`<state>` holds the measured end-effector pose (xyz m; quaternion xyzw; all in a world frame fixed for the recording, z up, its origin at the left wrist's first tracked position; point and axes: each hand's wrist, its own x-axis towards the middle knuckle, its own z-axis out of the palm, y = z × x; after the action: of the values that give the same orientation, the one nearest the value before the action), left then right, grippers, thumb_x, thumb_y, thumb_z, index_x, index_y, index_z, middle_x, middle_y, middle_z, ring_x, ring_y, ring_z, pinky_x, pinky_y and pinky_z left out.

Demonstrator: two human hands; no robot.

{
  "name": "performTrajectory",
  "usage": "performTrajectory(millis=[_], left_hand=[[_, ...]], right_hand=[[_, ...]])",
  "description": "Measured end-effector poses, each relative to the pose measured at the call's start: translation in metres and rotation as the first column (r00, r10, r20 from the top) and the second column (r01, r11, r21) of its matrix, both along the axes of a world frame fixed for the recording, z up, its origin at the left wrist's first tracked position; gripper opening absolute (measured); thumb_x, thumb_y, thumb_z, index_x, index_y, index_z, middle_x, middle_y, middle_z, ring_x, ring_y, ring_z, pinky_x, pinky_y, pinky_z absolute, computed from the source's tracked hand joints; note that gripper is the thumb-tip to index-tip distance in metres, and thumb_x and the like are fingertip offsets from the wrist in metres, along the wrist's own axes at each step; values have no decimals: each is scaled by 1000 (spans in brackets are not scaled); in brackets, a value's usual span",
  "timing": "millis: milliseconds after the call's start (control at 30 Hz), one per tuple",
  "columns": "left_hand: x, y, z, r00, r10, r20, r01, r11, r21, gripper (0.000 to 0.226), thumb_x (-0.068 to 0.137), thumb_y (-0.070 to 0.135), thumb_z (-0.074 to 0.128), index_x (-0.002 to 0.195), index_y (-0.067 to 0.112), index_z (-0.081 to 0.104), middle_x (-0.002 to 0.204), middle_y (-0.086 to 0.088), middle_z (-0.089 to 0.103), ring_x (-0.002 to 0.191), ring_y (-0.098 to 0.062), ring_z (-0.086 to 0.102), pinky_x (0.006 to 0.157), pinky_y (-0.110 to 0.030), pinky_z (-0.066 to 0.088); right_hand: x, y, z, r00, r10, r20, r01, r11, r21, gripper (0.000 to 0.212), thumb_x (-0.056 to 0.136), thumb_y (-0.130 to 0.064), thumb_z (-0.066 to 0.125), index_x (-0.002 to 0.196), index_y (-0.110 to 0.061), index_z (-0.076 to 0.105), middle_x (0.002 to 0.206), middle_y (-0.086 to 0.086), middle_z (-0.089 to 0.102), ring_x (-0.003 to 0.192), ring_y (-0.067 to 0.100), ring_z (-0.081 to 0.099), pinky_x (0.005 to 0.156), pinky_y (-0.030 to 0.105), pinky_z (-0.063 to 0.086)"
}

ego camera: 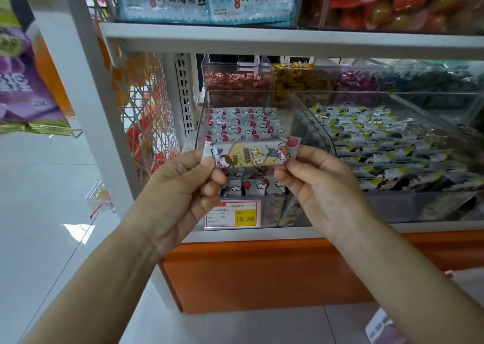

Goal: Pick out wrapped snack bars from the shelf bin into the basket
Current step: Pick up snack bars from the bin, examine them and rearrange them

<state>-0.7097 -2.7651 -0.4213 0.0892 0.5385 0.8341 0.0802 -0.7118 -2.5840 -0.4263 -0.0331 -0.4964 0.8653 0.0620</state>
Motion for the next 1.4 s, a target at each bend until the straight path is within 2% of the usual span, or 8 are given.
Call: performTrajectory(millis=[233,367,533,667,900,1000,1133,1400], left_hand=[[0,0,-8,997,21,-80,-35,982,-185,37,97,3,37,132,-11,36,62,-4,60,47,-7,48,44,-16,42],[-3,2,-6,996,47,-74,-65,964,-258,30,94,-5,36,117,-3,55,69,-9,65,52,-11,56,44,-19,45],[1,7,-4,977,143,-161,-191,920,-342,35,81,34,57,115,28,61,78,-1,70,62,-9,62,54,-21,52],[2,6,-5,945,192,-265,-294,853,-431,32,79,32,56,110,24,63,73,0,69,59,-5,61,56,-20,53],[6,6,0,933,142,-332,-294,832,-470,32,71,36,63,96,17,66,64,-3,61,52,-9,57,52,-20,50],[8,9,-1,917,123,-380,-322,791,-521,17,77,27,70,89,18,63,62,-1,58,48,-8,55,45,-21,46],[9,11,-5,902,144,-406,-372,735,-567,14,75,29,56,76,16,53,57,1,55,47,-10,52,41,-15,38],[4,4,0,923,163,-349,-333,793,-511,25,86,22,54,76,-1,51,64,-21,57,45,-21,56,42,-26,47]], right_hand=[[1,2,0,999,-38,-1,38,996,76,6,89,-11,57,86,-7,60,75,9,61,56,16,65,49,25,53],[2,5,-2,995,-74,-68,93,934,345,11,85,-16,66,83,-8,59,76,7,61,61,17,65,58,26,53],[0,5,-3,991,-11,-131,65,908,414,21,83,2,63,91,-17,62,101,11,66,80,16,70,77,33,56],[1,4,-4,988,55,-145,22,876,482,20,80,-7,66,88,-25,72,96,3,71,92,19,68,82,38,55],[1,3,-2,989,-14,-145,80,884,461,19,82,-11,67,66,-20,70,76,1,69,77,21,68,59,28,55],[1,2,-5,975,-86,-205,188,812,552,18,83,-19,67,65,-16,65,74,9,64,77,26,64,67,35,54],[5,-3,-3,949,-63,-307,250,743,620,13,84,-19,66,74,-12,67,68,1,63,67,12,60,60,16,48],[8,-4,2,966,37,-257,101,859,502,17,83,-12,66,67,-13,69,64,0,67,62,11,66,50,21,51]])
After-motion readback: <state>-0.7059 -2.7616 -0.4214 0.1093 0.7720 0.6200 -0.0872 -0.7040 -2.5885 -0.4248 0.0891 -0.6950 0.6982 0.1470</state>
